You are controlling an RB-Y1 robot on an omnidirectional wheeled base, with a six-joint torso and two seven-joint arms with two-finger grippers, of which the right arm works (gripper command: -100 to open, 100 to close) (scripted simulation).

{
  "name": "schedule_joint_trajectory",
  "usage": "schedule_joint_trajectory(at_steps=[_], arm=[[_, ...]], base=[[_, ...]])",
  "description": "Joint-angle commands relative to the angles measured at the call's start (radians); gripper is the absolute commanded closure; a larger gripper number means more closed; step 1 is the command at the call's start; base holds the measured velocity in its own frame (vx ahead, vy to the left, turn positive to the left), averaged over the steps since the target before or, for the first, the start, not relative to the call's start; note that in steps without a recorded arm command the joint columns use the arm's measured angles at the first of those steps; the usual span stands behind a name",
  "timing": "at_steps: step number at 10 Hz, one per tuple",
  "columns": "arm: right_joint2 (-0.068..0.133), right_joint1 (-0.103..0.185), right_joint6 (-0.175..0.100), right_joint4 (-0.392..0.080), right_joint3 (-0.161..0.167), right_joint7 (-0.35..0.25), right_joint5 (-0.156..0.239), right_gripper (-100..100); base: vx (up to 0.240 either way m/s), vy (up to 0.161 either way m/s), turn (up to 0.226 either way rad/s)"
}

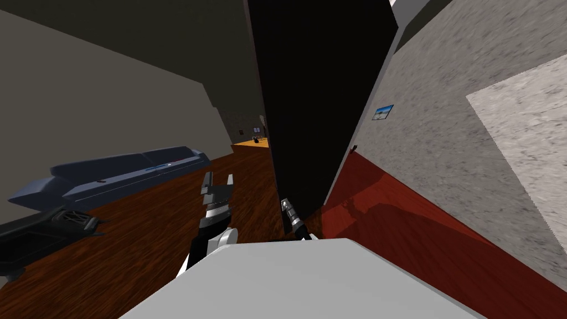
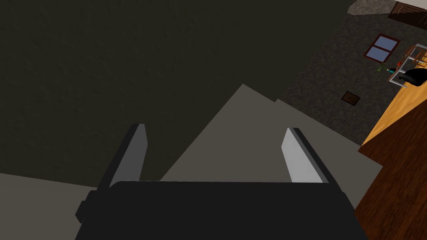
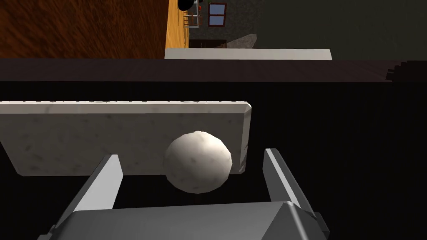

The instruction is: Push the door open

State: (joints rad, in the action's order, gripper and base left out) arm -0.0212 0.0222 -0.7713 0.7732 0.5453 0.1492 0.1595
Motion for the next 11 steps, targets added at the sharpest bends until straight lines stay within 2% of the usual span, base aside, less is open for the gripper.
schedule_joint_trajectory(at_steps=[1, 6, 7, 11], arm=[[0.002, 0.001, 0.0, -0.002, 0.0, 0.0, 0.0, 100], [0.002, 0.001, 0.0, -0.002, 0.0, 0.0, 0.0, 100], [0.029, 0.004, 0.001, -0.003, -0.018, 0.003, 0.008, 100], [0.048, 0.011, 0.003, -0.004, -0.056, 0.007, 0.025, 100]], base=[[-0.012, -0.012, -0.007], [-0.012, -0.013, 0.006], [0.099, 0.06, -0.041], [0.129, 0.156, -0.06]])
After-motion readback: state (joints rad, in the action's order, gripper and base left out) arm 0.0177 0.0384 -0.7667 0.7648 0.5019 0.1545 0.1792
